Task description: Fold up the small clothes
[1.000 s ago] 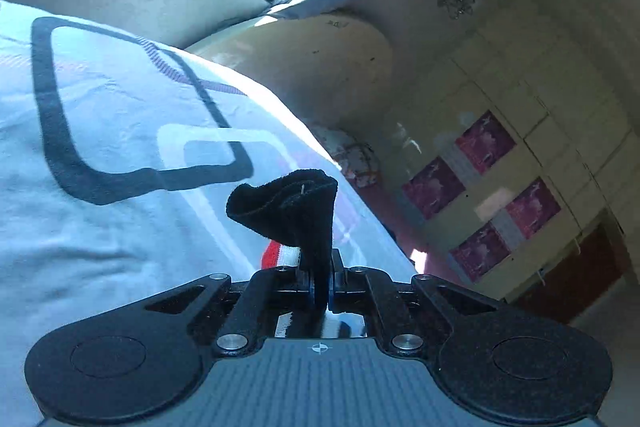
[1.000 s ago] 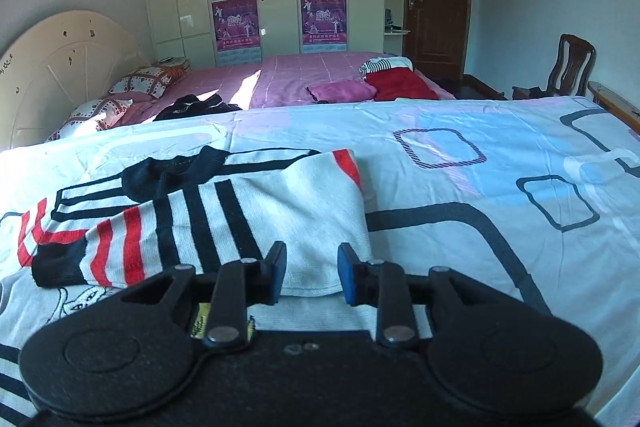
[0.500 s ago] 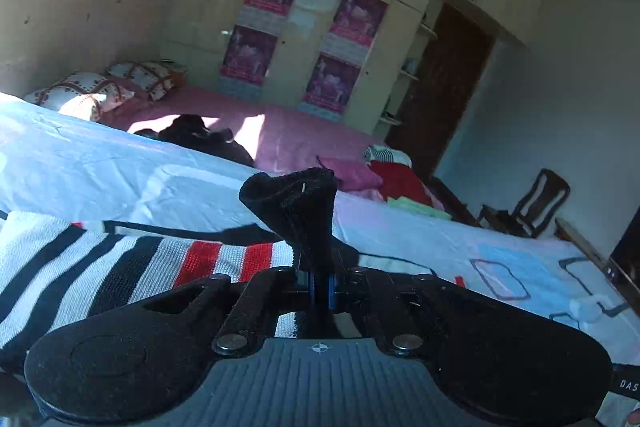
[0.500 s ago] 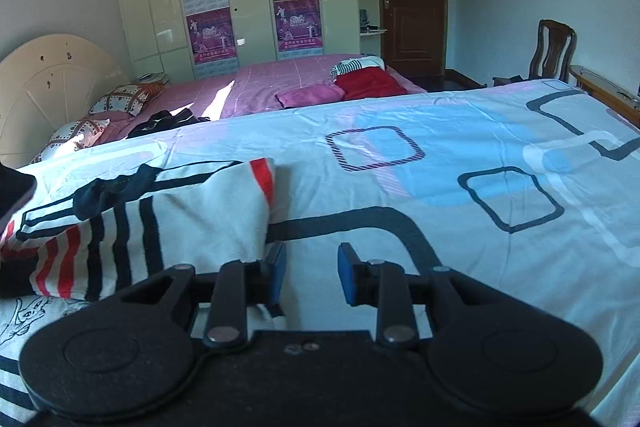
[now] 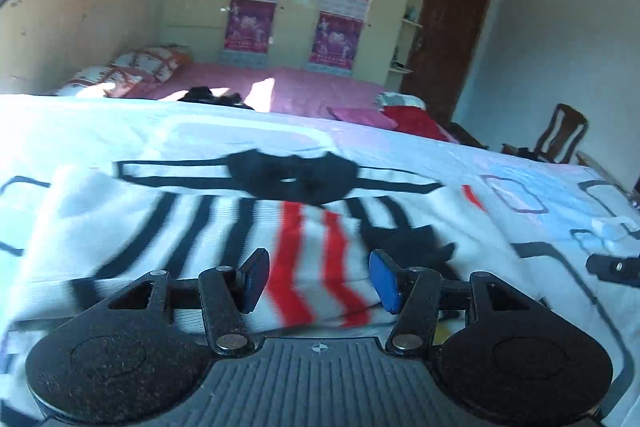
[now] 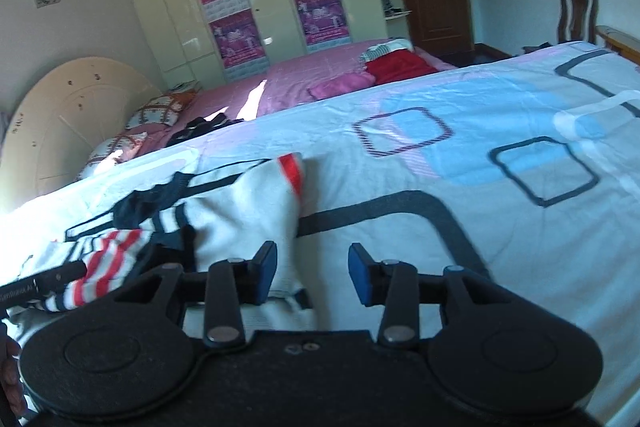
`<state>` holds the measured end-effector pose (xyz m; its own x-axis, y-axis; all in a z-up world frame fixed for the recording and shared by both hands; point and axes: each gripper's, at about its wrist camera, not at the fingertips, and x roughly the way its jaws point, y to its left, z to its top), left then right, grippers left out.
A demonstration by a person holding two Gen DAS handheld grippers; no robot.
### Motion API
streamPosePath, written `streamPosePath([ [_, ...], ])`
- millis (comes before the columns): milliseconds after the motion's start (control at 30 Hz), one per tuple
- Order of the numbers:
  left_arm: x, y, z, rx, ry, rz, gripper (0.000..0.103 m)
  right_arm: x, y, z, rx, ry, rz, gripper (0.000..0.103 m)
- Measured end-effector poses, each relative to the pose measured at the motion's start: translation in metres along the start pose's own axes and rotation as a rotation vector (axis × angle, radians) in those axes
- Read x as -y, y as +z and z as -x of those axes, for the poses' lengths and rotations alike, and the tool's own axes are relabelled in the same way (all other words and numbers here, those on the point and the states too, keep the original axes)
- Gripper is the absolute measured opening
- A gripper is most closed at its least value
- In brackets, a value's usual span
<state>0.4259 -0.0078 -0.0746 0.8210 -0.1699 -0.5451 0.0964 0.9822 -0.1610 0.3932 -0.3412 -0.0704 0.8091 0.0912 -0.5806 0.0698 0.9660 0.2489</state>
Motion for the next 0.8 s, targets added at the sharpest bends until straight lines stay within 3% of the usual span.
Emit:
streamPosePath([
  [133, -0.069, -0.019, 0.039, 0.005, 0.183, -0.008, 0.055, -0.038, -0.001, -0.039, -0.087, 0.159, -0.06, 0.041],
  [200, -0.1, -0.023, 0.046, -0.015, 0.238, 0.028, 0.055, -0.057, -0.005, -0.059, -0.125, 0.204, -0.073, 0.046],
  [400, -0.136, -0.032, 0.023, -0.06, 0.237, 0.054, 0.055, -0.081, -0.009, -0.103, -0.188, 0.242, -0.169, 0.051],
  [467, -0.141, -0.034, 0.01, -0.068, 0.251, 0.058, 0.055, -0.086, -0.007, -0.112, -0.196, 0.224, -0.175, 0.046],
  [500, -0.144, -0.035, 0.005, -0.075, 0.257, 0.066, 0.055, -0.089, -0.007, -0.115, -0.199, 0.208, -0.165, 0.032],
  [533, -0.149, -0.036, 0.004, -0.069, 0.251, 0.085, 0.055, -0.093, -0.006, -0.118, -0.203, 0.184, -0.143, 0.008],
  [600, -0.154, -0.034, 0.001, -0.067, 0.244, 0.098, 0.055, -0.098, -0.001, -0.112, -0.169, 0.174, -0.099, 0.007],
  [733, -0.152, -0.034, -0.006, -0.072, 0.233, 0.072, 0.055, -0.106, 0.013, -0.07, -0.002, 0.159, 0.023, 0.007],
  [800, -0.152, -0.034, -0.008, -0.073, 0.227, 0.076, 0.055, -0.1, 0.013, -0.062, 0.02, 0.132, 0.043, 0.007],
])
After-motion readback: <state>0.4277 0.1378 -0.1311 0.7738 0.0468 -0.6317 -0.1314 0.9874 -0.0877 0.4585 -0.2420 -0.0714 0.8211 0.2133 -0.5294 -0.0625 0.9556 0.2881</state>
